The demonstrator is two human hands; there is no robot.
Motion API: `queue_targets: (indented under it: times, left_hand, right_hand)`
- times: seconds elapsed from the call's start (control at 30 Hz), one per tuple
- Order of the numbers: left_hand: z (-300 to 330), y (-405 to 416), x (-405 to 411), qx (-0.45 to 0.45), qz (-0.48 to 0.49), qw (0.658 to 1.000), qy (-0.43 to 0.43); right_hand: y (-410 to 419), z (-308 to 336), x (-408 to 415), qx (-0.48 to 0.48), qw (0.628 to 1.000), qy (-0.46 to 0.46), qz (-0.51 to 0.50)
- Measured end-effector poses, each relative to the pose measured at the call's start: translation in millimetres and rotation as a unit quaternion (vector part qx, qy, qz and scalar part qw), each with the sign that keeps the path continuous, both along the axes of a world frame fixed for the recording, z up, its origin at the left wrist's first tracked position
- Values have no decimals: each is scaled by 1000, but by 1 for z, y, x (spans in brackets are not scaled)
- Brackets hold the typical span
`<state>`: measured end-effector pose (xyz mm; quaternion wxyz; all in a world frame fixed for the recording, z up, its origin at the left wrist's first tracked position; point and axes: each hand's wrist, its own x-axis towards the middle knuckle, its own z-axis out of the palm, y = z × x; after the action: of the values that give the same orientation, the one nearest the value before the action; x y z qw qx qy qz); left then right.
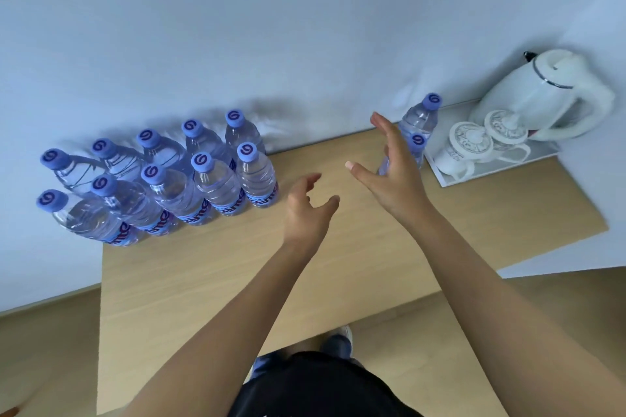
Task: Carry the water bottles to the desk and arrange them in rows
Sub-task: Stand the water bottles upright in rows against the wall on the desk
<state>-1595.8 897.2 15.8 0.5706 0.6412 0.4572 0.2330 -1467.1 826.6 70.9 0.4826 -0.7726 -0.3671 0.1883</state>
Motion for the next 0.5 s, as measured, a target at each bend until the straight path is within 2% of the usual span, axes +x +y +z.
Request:
queue_targets:
  times: [0.27,0.5]
  left_hand:
    - [1,-17,35,26,-42,998,23]
    - [-5,-24,47,38,-47,997,43]
  right_hand:
    - [-33,-7,49,36,992,34,-114]
    - [-35,-37,75,-8,993,69,-96]
